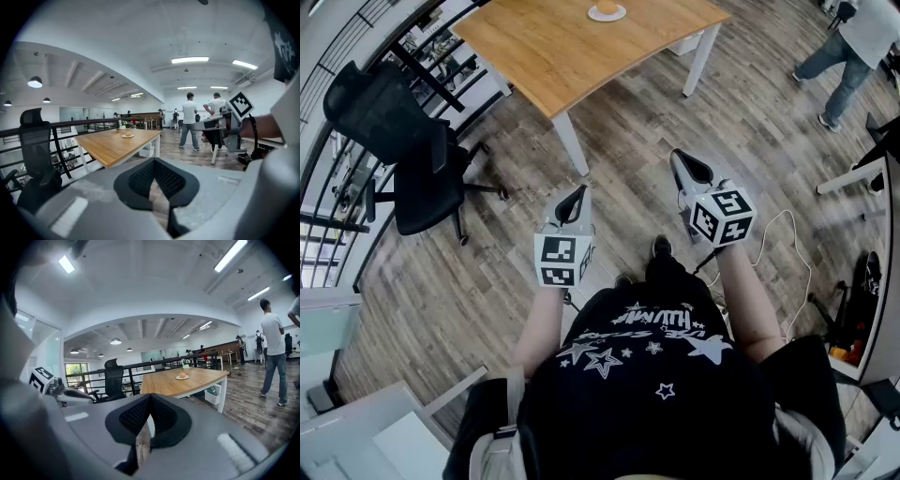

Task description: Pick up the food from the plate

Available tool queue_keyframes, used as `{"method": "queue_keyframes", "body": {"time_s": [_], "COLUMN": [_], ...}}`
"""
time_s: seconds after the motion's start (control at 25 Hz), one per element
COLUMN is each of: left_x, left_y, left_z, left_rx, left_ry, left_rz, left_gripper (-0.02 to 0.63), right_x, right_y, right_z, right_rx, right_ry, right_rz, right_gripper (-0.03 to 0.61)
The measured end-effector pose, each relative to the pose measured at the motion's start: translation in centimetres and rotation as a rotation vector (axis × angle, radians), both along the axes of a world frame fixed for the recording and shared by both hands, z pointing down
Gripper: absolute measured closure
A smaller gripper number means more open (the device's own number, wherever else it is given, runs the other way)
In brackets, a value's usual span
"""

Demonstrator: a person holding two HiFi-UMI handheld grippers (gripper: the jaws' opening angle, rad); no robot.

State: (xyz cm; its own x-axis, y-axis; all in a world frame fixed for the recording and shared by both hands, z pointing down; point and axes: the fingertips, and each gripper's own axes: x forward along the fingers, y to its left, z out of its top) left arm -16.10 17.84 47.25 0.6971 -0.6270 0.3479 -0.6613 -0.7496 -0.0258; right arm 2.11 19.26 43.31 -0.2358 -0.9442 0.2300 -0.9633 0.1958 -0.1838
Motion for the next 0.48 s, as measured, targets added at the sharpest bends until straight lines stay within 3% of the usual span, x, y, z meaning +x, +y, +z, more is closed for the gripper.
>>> {"method": "queue_keyframes", "body": {"time_s": [0.48], "left_x": [-0.7], "left_y": [0.7], "left_z": [0.6], "left_rx": [-0.022], "left_ry": [0.001], "left_rz": [0.018], "left_gripper": [0.612], "right_x": [-0.8], "right_y": [1.2], "right_z": [0.2], "right_rx": [-0.015], "right_ry": [0.008], "right_rz": [0.003], "right_gripper": [0.578]}}
